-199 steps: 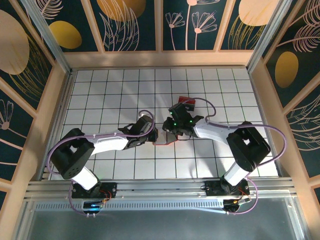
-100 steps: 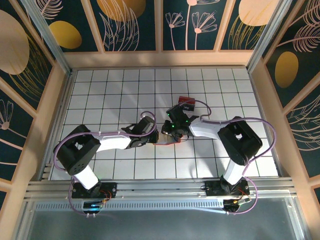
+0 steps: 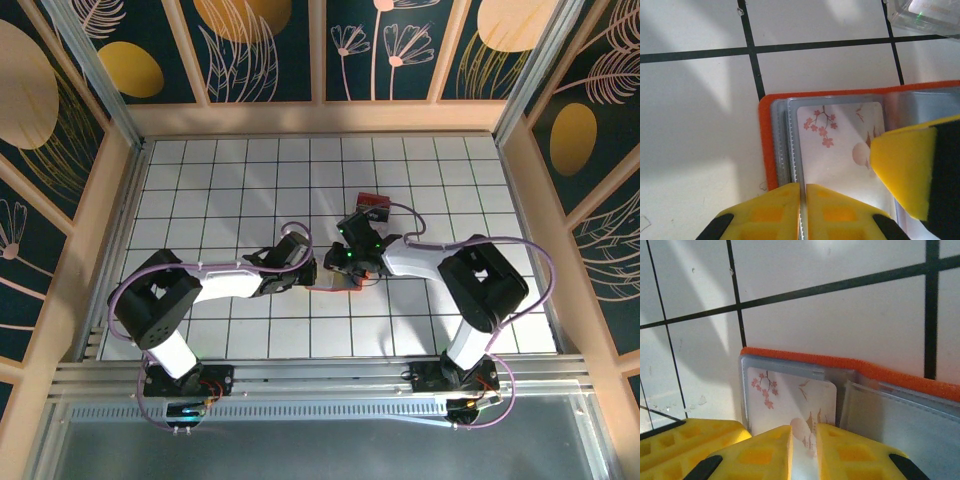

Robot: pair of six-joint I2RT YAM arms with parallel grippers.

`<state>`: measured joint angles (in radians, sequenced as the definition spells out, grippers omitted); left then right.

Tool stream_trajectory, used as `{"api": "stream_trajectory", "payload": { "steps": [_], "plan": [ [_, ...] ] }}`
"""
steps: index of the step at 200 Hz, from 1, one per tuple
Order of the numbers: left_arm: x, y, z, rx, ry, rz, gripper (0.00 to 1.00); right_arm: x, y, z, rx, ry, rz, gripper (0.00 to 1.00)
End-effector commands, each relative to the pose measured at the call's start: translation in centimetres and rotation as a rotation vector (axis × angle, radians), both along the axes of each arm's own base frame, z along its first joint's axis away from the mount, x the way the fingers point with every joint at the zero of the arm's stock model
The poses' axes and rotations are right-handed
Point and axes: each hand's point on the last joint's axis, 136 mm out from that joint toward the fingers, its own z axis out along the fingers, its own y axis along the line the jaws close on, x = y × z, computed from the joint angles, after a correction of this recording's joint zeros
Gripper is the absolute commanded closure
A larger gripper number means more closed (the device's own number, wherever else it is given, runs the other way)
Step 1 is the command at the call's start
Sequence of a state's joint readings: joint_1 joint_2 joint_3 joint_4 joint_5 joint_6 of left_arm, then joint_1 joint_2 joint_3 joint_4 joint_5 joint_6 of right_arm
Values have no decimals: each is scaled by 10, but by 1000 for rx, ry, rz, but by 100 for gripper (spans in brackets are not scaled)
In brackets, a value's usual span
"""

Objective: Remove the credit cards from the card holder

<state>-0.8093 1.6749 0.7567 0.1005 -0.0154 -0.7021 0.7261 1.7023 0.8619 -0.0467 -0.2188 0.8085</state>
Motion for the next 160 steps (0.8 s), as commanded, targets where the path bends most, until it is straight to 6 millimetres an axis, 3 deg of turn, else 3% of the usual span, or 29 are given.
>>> {"api": "stream_trajectory", "payload": {
  "steps": [1,57,160],
  "plan": [
    [-1,9,-12,38,47,26,89,-11,-9,3,-11,11,20,79],
    [-2,10,-13,39,52,31,90,-22,-10,-9,13,53,30,78],
    [-2,10,-13,35,65,44,93,-33,-12,1,78,51,8,75]
  ]
}}
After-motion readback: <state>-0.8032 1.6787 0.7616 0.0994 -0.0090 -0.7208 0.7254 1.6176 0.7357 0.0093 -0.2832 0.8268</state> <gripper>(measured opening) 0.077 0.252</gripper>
